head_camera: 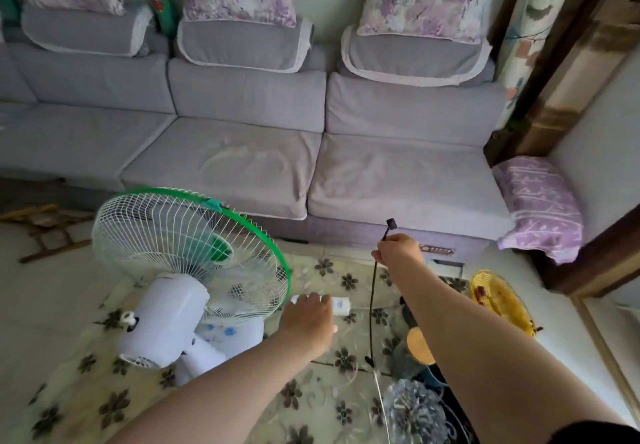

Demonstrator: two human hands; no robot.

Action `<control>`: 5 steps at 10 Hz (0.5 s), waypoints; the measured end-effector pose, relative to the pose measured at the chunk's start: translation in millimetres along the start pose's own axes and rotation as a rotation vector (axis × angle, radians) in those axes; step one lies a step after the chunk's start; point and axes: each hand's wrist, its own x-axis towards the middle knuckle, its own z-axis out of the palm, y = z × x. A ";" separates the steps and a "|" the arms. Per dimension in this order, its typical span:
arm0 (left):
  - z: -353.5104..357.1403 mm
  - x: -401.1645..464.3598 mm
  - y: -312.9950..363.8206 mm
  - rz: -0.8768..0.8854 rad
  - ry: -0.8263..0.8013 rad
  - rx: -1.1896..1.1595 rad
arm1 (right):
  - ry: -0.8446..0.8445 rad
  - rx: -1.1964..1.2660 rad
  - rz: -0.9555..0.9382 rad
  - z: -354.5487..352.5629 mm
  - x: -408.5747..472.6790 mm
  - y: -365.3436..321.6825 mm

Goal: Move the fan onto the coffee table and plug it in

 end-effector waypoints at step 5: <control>8.5 25.5 -0.5 -0.027 0.016 -0.033 | 0.149 -0.407 0.016 19.2 38.9 -13.3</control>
